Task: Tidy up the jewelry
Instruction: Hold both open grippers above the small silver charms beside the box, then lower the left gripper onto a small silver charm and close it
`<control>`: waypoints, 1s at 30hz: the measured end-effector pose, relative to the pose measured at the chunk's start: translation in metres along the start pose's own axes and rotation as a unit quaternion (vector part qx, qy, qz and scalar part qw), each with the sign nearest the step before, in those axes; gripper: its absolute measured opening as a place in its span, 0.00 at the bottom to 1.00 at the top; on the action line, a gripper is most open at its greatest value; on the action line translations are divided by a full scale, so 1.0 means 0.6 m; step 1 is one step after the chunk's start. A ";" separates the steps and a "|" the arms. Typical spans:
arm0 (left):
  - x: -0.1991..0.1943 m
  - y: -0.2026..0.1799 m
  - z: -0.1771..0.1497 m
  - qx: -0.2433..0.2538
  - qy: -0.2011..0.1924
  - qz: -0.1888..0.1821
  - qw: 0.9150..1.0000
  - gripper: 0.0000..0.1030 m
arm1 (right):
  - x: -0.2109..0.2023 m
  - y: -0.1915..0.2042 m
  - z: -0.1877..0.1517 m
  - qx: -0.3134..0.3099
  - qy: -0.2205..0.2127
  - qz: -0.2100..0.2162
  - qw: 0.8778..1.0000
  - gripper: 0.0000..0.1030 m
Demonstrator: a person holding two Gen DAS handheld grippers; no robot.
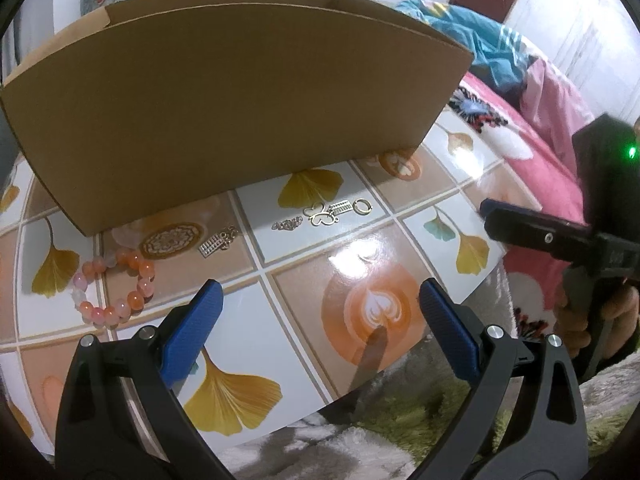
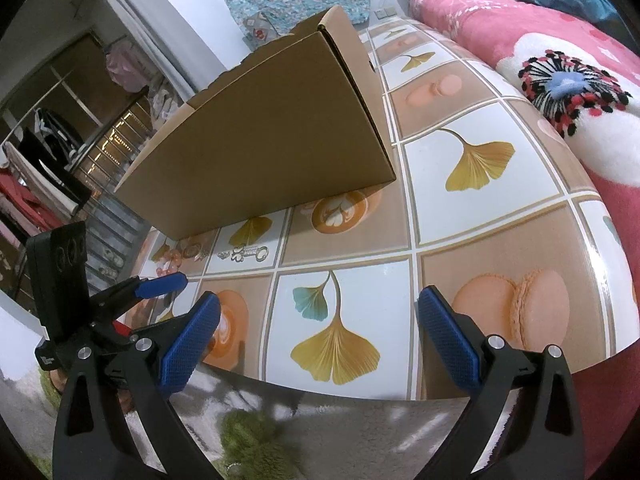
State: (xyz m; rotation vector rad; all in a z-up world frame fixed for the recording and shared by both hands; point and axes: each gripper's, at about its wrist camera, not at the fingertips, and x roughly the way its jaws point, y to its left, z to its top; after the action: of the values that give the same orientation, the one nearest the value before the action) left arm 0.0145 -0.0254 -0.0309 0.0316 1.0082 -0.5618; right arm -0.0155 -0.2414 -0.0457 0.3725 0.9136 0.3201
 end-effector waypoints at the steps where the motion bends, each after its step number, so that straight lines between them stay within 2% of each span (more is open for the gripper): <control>1: 0.001 -0.002 -0.001 0.002 0.000 0.002 1.000 0.92 | 0.000 0.000 0.000 0.000 0.000 0.000 1.000 0.94; 8: -0.004 -0.003 -0.005 -0.001 -0.011 0.001 1.000 0.92 | -0.003 -0.005 0.006 0.009 0.010 0.010 1.000 0.94; 11: -0.025 -0.005 -0.009 0.007 -0.037 0.001 0.999 0.92 | -0.013 -0.001 0.011 0.007 -0.002 0.027 1.000 0.94; 17: -0.060 -0.005 -0.003 0.041 -0.083 0.026 0.995 0.91 | -0.017 0.021 0.035 -0.014 -0.020 0.050 0.998 0.78; 19: -0.067 -0.005 0.001 0.056 -0.093 0.040 0.993 0.84 | -0.015 0.029 0.047 -0.018 -0.027 0.057 0.998 0.68; 20: -0.069 -0.003 0.004 0.063 -0.096 0.046 0.992 0.77 | -0.015 0.033 0.050 -0.019 -0.030 0.060 0.998 0.66; 25: -0.082 0.020 0.018 0.071 -0.119 0.066 0.988 0.65 | -0.003 0.052 0.075 -0.026 -0.043 0.076 0.996 0.54; 26: -0.084 0.025 0.021 0.071 -0.124 0.068 0.987 0.58 | -0.002 0.055 0.079 -0.027 -0.047 0.078 0.995 0.51; 30: -0.085 0.046 0.037 0.074 -0.136 0.080 0.985 0.52 | 0.011 0.065 0.103 -0.032 -0.055 0.087 0.994 0.41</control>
State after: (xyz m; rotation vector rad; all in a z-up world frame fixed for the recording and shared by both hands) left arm 0.0243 0.0140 0.0161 0.1626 0.6896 -0.4773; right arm 0.0340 -0.2145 0.0013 0.4072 0.7623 0.4833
